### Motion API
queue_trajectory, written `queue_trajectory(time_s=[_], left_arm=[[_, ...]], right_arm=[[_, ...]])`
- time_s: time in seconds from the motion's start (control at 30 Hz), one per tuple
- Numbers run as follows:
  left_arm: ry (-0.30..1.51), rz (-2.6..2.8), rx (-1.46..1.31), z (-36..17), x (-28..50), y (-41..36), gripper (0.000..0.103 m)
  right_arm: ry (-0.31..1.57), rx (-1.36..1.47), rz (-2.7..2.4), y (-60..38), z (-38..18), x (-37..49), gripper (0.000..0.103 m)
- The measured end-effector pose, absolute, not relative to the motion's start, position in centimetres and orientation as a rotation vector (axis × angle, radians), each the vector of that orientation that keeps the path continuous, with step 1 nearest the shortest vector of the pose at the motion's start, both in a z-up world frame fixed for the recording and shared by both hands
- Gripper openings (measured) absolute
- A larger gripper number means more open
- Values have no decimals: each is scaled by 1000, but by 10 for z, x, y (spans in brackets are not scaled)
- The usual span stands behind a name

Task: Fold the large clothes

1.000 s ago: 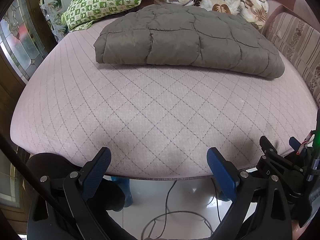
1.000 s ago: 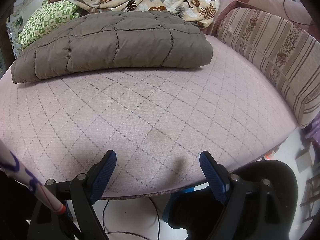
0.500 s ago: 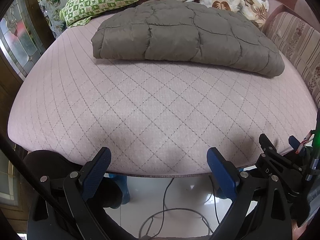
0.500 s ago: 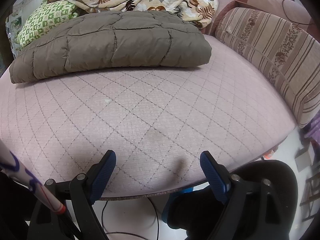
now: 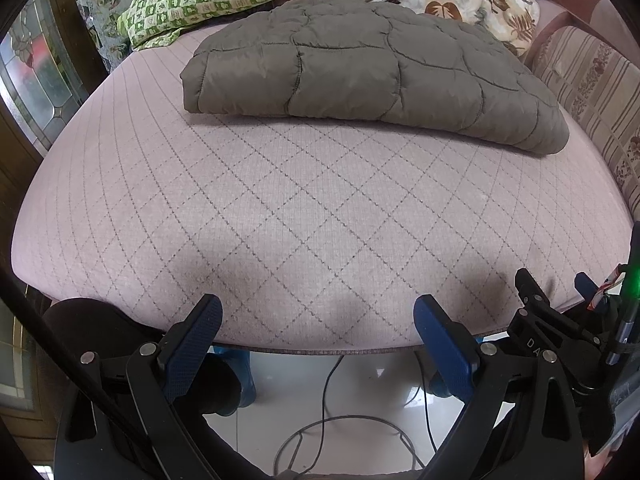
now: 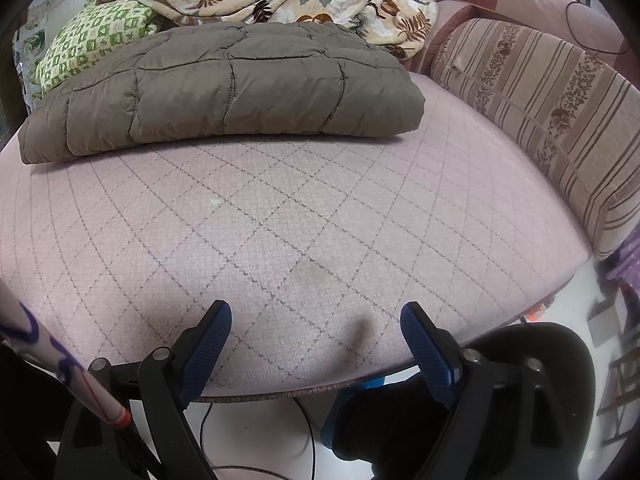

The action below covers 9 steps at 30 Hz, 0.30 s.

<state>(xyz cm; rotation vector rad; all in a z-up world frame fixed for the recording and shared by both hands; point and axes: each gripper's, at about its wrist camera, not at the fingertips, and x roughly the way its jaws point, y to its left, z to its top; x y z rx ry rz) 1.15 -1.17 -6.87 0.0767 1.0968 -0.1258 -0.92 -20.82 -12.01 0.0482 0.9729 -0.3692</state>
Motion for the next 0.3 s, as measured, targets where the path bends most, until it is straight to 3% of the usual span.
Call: queue_trajectory(time_s=[0.3], left_arm=[[1099, -127, 77, -70, 11, -14, 96]], right_arm=[[982, 42, -367, -208, -123, -8, 90]])
